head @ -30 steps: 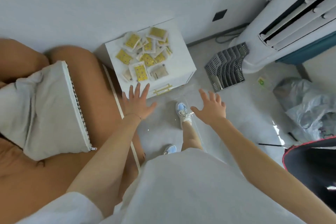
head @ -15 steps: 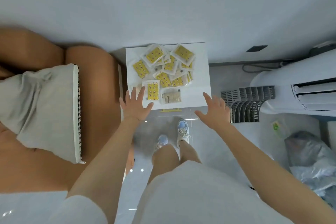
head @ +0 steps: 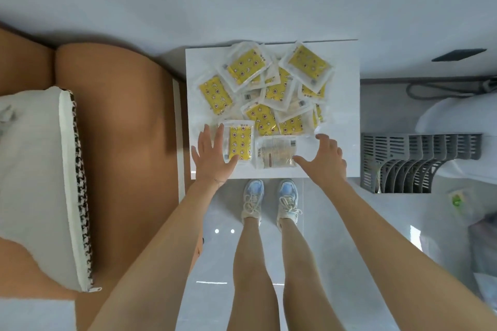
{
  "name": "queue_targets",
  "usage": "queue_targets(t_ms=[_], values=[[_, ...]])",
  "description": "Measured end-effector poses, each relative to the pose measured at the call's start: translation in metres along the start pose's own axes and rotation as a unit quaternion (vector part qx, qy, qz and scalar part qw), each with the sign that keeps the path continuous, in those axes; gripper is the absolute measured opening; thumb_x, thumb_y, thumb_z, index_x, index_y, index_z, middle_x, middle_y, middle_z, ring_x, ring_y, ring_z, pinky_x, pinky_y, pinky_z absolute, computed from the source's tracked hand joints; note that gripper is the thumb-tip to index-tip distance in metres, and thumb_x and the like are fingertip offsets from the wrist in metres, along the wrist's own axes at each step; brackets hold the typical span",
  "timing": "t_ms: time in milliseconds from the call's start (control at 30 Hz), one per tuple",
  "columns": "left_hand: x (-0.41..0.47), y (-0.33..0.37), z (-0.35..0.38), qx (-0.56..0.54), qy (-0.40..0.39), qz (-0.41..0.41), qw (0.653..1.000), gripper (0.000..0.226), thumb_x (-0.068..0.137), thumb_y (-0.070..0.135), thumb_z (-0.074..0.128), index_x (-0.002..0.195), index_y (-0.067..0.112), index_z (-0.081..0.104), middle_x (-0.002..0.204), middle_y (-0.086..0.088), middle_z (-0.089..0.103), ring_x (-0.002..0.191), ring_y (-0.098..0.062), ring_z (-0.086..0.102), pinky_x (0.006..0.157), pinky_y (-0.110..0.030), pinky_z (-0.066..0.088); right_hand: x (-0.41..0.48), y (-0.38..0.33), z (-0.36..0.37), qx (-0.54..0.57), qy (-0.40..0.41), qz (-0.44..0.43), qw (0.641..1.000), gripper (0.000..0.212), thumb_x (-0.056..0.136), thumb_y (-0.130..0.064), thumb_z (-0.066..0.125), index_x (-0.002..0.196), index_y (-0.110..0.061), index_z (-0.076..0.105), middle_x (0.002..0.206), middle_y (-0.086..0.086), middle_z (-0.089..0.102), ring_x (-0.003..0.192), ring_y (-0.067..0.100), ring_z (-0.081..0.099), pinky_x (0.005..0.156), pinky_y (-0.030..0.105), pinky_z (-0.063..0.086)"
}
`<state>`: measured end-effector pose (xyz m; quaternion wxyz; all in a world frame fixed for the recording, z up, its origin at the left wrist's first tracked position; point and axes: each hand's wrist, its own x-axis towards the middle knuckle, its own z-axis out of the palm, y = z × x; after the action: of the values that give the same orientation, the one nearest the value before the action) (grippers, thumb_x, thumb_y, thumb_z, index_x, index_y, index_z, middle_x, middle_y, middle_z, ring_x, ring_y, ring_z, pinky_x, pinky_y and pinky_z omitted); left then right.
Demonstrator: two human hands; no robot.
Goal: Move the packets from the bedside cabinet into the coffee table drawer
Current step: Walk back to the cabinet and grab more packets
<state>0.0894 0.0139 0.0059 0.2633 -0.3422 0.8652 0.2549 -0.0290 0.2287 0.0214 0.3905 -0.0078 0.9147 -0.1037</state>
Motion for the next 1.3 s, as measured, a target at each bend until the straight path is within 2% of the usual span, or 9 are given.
queue_targets(t_ms=[233,367,467,567,733,833,933,1133,1300], values=[[0.022,-0.007,0.015,-0.029,0.044,-0.016,0.998,0.078,0.091,0.046,0.051,0.151,0.027,0.004,0.16,-0.005,-0.005,0.147,-0.023,-0.006,0.116,-0.049,-0.002,0.011,-0.022,0.042,0.068,0.024,0.033,0.997,0.07,0.077,-0.052,0.072,0.127,-0.012,0.043,0.126,0.005,0.044,0.117,0.025,0.047,0.098,0.042,0.037],[0.037,-0.003,0.006,-0.044,0.063,-0.036,0.996,0.084,0.087,0.047,0.058,0.151,0.023,0.009,0.158,-0.008,0.01,0.146,-0.026,0.005,0.117,-0.05,0.005,0.016,-0.034,0.055,0.082,-0.011,0.058,0.995,0.045,0.078,-0.041,0.073,0.106,-0.012,0.052,0.108,0.004,0.046,0.1,0.024,0.05,0.092,0.039,0.037],[0.043,-0.002,0.003,-0.015,0.081,-0.035,0.996,0.084,0.081,0.048,0.065,0.148,0.02,0.022,0.147,-0.011,0.028,0.139,-0.03,0.021,0.113,-0.049,0.019,0.018,-0.035,0.049,0.185,-0.02,0.086,0.979,0.024,0.079,-0.02,0.07,0.081,-0.017,0.046,0.077,-0.002,0.048,0.073,0.021,0.048,0.074,0.03,0.038],[0.044,-0.001,0.003,-0.014,0.097,-0.054,0.994,0.077,0.075,0.049,0.071,0.138,0.018,0.039,0.136,-0.013,0.036,0.129,-0.031,0.03,0.108,-0.042,0.026,0.016,-0.03,0.033,0.275,-0.007,0.085,0.958,0.029,0.08,-0.008,0.067,0.096,-0.015,0.044,0.074,-0.006,0.048,0.062,0.014,0.048,0.054,0.024,0.039],[0.042,-0.003,0.006,-0.028,0.122,-0.07,0.99,0.072,0.067,0.048,0.078,0.116,0.002,0.051,0.116,-0.02,0.045,0.109,-0.036,0.039,0.089,-0.041,0.037,0.02,-0.017,-0.002,0.347,-0.035,0.041,0.936,0.017,0.082,-0.007,0.066,0.097,-0.015,0.062,0.083,0.0,0.064,0.072,0.014,0.058,0.058,0.019,0.041],[0.04,-0.005,0.005,-0.063,0.112,-0.074,0.989,0.067,0.068,0.043,0.079,0.111,0.0,0.051,0.112,-0.02,0.045,0.106,-0.035,0.042,0.083,-0.044,0.043,0.024,-0.009,-0.026,0.394,-0.059,-0.01,0.917,0.014,0.08,-0.01,0.071,0.09,-0.021,0.07,0.089,0.012,0.07,0.08,0.019,0.06,0.071,0.03,0.048],[0.037,-0.008,0.005,-0.087,0.123,-0.057,0.987,0.058,0.071,0.038,0.078,0.104,-0.001,0.051,0.102,-0.016,0.049,0.094,-0.03,0.048,0.07,-0.039,0.042,0.04,-0.004,-0.044,0.429,-0.042,-0.011,0.902,0.018,0.077,-0.014,0.071,0.088,-0.029,0.07,0.093,0.007,0.071,0.085,0.021,0.061,0.076,0.036,0.05],[0.034,-0.015,0.002,-0.239,0.097,-0.078,0.963,0.04,0.075,0.036,0.067,0.086,0.008,0.041,0.066,0.001,0.043,0.06,-0.02,0.042,0.055,-0.031,0.034,0.088,-0.017,-0.063,0.627,0.019,0.077,0.775,0.019,0.089,-0.006,0.063,0.1,-0.021,0.063,0.103,0.0,0.066,0.093,0.018,0.064,0.081,0.028,0.054],[0.029,-0.014,-0.001,-0.279,0.118,-0.09,0.949,0.022,0.085,0.019,0.062,0.089,0.009,0.043,0.065,0.011,0.041,0.058,-0.012,0.04,0.053,-0.028,0.032,0.116,-0.046,-0.069,0.547,0.078,0.091,0.828,0.013,0.085,-0.009,0.065,0.097,-0.016,0.064,0.097,-0.001,0.066,0.094,0.019,0.062,0.071,0.022,0.052]])
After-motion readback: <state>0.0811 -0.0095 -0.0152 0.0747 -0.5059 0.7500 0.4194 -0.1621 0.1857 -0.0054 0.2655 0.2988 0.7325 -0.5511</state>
